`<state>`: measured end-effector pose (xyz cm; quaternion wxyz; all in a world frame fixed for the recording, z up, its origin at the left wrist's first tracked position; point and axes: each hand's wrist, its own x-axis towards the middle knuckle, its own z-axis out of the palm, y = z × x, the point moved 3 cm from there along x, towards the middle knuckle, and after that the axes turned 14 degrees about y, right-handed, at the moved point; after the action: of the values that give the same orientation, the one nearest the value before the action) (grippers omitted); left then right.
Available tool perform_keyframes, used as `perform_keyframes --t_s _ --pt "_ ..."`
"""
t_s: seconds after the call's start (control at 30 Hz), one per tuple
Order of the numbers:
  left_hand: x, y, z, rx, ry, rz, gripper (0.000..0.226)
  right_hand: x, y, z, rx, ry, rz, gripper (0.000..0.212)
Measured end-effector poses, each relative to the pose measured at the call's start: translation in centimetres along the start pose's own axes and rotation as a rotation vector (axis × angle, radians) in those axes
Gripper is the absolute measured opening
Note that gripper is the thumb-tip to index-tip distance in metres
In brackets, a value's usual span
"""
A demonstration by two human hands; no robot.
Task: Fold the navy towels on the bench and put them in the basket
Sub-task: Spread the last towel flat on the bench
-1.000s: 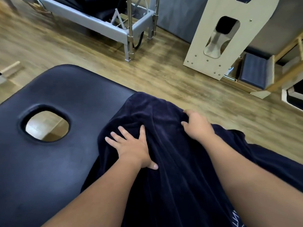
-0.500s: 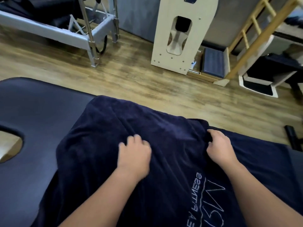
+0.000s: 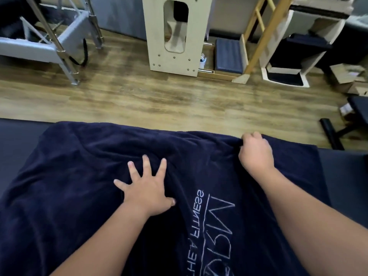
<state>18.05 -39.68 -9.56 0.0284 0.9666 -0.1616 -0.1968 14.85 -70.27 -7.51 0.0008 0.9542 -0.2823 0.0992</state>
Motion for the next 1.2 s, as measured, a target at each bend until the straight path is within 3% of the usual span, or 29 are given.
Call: perform_keyframes --t_s 0.2,0.37,0.47,0.6,0.7,0.8,0.87,0.97,1.1,1.2 --pt "4.7 1.2 -1.5 -0.008 0.054 -0.022 0.118 5.9 0.8 0.6 0.102 0.113 0.083 0.02" --pt "8.7 2.6 -3.9 -0.013 -0.028 -0.094 0.125 5.9 0.4 2.3 0.296 -0.08 0.103 0.047" --pt "8.7 4.1 -4.2 0.077 -0.058 -0.11 0.121 0.2 1.3 2.9 0.251 -0.076 0.021 0.042" --pt "4.7 9.4 -3.2 0.35 0.141 0.157 0.092 -6.3 4.3 2.0 0.265 -0.068 0.015 0.048" --pt "1.6 14.3 -1.4 0.225 0.111 0.34 0.096 -8.8 7.3 1.2 0.186 -0.074 0.047 0.049" --pt "0.0 17.4 0.7 0.159 -0.057 0.355 0.121 -10.4 10.2 0.5 0.151 -0.057 0.202 0.051" --pt "0.0 18.1 1.6 0.213 -0.079 0.351 0.138 -11.5 12.1 -0.1 0.112 0.013 0.422 0.049" --pt "0.5 18.6 2.1 0.232 -0.065 0.33 0.143 -13.3 14.9 -0.9 -0.002 0.052 0.686 0.052" --pt "0.5 18.4 2.1 0.236 -0.047 0.309 0.142 -12.3 17.2 -1.2 0.086 -0.015 0.745 0.051" --pt "0.1 18.5 2.1 0.311 0.052 0.343 0.139 -10.6 18.7 -0.8 0.106 -0.004 0.673 0.032"
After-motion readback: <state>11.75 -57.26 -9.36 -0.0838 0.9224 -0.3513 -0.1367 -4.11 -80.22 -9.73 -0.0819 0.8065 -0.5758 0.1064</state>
